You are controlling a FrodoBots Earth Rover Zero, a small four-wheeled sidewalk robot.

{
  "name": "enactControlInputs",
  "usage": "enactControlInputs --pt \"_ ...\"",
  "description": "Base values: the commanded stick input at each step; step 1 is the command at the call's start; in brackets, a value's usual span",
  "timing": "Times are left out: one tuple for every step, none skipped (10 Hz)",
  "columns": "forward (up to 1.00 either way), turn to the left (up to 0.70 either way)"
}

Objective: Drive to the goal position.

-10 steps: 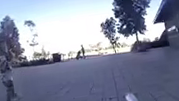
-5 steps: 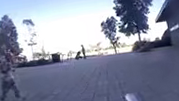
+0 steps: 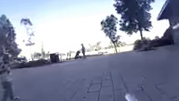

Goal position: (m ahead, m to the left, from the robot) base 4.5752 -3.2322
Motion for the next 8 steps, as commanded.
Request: enactControlInputs --pt "0.98 0.00" --pt "0.98 -0.04" --pt "0.98 -0.09" --pt "0.98 -0.14" --pt "0.98 -0.19" --pt "0.98 -0.24" --pt "0.98 -0.29" --pt "0.98 -0.34"
